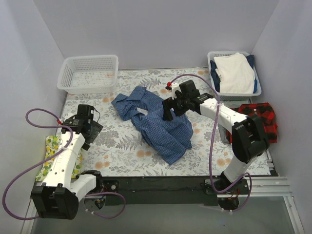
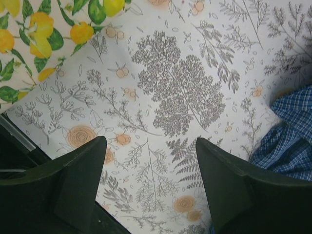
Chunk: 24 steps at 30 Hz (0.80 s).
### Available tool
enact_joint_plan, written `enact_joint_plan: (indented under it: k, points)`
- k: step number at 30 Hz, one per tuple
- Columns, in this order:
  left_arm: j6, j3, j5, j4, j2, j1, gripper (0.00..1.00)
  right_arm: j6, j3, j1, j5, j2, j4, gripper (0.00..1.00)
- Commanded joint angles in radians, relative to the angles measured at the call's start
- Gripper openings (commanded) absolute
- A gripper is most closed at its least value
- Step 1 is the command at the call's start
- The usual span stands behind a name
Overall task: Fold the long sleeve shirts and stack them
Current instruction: Move the shirt to the center of the board, then flatten the shirt out
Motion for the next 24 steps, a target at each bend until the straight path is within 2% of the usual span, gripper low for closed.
enact_joint_plan:
  k: [1, 3, 6, 8, 12, 15, 24]
  points:
    - [0.143, -0.002, -0.014, 0.141, 0.046, 0.120, 0.74, -0.009, 0.001, 0.010, -0.048, -0.002, 0.007, 0.94]
    - [0.169, -0.007, -0.045, 0.179, 0.072, 0.155, 0.75, -0.011, -0.001, 0.011, -0.053, -0.002, 0.008, 0.94]
    - [0.258, -0.019, -0.002, 0.285, 0.089, 0.232, 0.75, -0.012, -0.001, 0.011, -0.057, -0.009, 0.007, 0.94]
    - [0.308, -0.020, 0.106, 0.342, 0.124, 0.280, 0.75, -0.014, 0.003, 0.011, -0.058, -0.014, 0.005, 0.94]
    - [0.382, -0.034, 0.205, 0.403, 0.163, 0.404, 0.74, -0.018, 0.010, 0.011, -0.056, -0.017, -0.002, 0.94]
    - [0.405, -0.059, 0.230, 0.443, 0.183, 0.471, 0.75, -0.018, 0.012, 0.011, -0.057, -0.017, -0.005, 0.94]
    - [0.379, -0.109, 0.230, 0.569, 0.350, 0.550, 0.74, -0.018, 0.064, 0.011, -0.062, 0.005, -0.036, 0.94]
